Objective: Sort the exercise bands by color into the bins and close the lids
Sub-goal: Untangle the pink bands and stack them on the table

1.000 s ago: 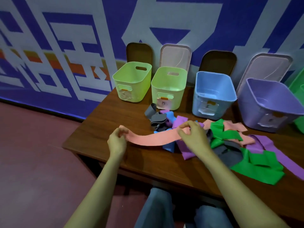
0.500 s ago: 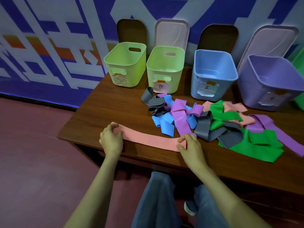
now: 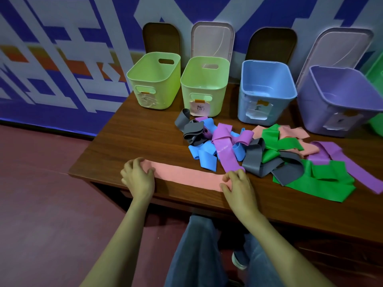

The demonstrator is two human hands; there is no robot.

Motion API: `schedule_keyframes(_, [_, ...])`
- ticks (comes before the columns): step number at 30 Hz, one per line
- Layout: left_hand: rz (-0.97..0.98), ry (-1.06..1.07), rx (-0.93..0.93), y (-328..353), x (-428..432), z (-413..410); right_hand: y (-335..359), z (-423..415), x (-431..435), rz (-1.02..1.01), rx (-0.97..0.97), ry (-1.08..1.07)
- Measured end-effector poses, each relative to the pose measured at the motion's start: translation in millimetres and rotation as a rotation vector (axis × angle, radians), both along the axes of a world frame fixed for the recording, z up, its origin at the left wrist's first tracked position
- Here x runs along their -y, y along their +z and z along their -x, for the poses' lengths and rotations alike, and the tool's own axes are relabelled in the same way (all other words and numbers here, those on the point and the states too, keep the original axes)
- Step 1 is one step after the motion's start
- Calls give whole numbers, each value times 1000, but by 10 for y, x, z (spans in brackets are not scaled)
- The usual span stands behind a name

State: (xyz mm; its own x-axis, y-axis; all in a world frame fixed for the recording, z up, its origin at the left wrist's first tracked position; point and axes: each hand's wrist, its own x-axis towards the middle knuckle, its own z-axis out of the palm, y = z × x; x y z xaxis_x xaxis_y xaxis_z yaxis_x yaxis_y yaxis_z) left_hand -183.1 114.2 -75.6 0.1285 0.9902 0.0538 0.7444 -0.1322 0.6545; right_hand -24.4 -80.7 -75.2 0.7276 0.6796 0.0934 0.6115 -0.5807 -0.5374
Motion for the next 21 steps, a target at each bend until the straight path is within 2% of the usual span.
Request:
schedule_keyframes(5, [-140, -98, -174, 12, 93, -90, 7, 51, 14, -1, 245, -12])
schedule_keyframes(8, [-208, -284, -149, 7, 285, -220, -2, 66, 16, -19, 294, 18])
schedule_keyframes(13, [-246, -533, -103, -84, 652, -457, -44, 78, 39, -44, 256, 180])
schedule_keyframes(21, [-187, -574, -247, -19, 771, -615, 5, 19, 111, 50, 232, 235])
